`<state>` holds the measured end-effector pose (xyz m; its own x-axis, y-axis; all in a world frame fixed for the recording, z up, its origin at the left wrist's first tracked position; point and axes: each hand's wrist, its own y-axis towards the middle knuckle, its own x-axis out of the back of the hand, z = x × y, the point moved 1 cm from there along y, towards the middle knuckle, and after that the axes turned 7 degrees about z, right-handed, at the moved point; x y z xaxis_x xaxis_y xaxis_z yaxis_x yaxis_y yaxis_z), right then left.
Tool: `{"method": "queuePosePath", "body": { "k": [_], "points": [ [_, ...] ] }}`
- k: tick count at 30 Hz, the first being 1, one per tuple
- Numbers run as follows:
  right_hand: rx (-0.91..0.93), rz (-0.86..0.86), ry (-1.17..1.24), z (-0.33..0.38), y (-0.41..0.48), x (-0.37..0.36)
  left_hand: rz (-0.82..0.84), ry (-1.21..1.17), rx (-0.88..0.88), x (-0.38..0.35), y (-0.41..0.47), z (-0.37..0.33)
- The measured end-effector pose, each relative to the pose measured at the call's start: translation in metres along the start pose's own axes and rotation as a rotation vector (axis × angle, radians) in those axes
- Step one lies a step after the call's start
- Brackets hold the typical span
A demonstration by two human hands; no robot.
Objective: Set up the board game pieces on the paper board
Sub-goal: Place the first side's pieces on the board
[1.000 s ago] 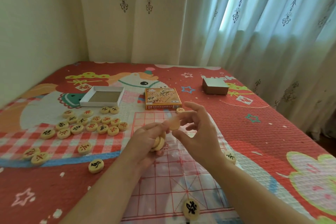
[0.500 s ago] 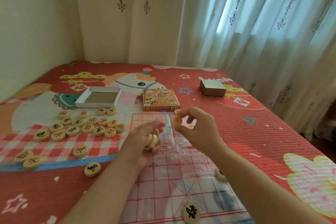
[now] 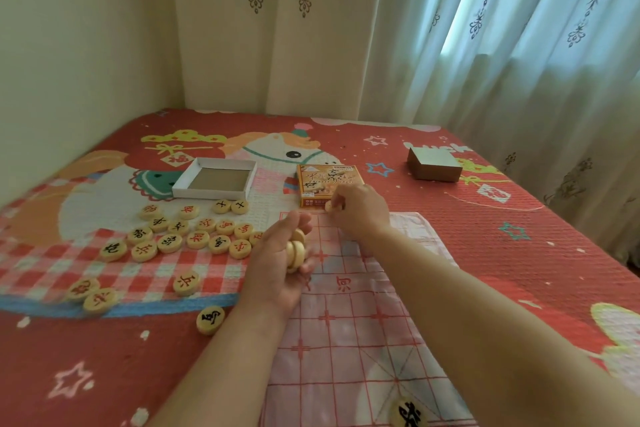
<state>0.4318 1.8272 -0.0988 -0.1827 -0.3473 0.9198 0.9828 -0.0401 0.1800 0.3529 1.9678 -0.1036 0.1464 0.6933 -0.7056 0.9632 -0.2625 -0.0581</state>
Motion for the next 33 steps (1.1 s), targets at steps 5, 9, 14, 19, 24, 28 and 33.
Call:
{"method": "queuePosePath", "body": {
  "k": [5,9,14,19,24,28,33],
  "points": [
    [0.003,0.002,-0.068,0.000,-0.004,-0.002,0.001,-0.018,0.016,0.000,0.000,0.001],
    [-0.017,0.055,-0.083,-0.001,-0.009,0.006,0.005,-0.025,0.039,0.001,0.000,0.003],
    [0.003,0.042,-0.047,-0.002,-0.017,0.020,0.008,-0.008,0.043,0.000,0.000,0.004],
    [0.017,-0.079,0.230,0.004,-0.038,0.038,-0.015,0.039,0.074,-0.006,-0.002,0.005],
    [0.147,0.072,0.563,0.021,-0.090,0.043,0.006,0.064,0.160,-0.017,-0.007,0.008],
    [0.133,0.091,0.664,0.016,-0.121,0.037,-0.006,0.092,0.215,-0.025,-0.017,0.014],
    [0.204,0.060,0.592,0.014,-0.136,0.032,-0.005,0.080,0.297,-0.037,-0.033,0.020]
  ]
}}
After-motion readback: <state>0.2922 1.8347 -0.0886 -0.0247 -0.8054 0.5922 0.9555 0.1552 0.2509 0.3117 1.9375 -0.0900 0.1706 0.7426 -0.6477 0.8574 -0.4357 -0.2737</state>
